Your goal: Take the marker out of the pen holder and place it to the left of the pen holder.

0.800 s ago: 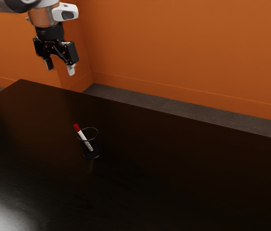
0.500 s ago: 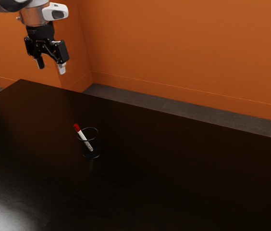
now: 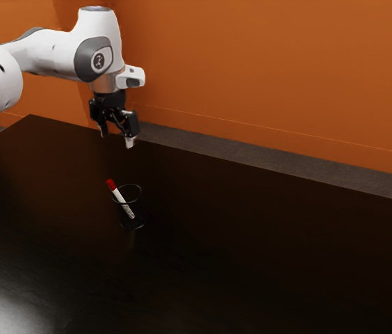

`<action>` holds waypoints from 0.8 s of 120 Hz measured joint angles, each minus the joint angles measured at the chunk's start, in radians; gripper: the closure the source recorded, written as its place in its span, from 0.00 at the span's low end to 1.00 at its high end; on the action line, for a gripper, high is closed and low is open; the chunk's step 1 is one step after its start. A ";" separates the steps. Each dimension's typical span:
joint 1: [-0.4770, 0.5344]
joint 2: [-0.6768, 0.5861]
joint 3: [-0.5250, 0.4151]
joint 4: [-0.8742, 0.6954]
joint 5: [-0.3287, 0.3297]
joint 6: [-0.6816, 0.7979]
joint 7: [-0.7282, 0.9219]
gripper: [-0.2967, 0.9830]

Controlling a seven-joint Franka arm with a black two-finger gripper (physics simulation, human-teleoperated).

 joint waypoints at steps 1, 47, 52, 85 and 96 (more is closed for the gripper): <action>0.004 0.001 0.000 -0.005 0.000 0.004 0.003 0.23; 0.041 0.069 -0.002 -0.166 -0.025 0.165 0.103 0.23; 0.039 0.069 -0.002 -0.179 -0.026 0.172 0.111 0.23; 0.032 0.060 0.001 -0.226 -0.034 0.192 0.148 0.28; 0.032 0.057 0.001 -0.230 -0.035 0.191 0.156 0.36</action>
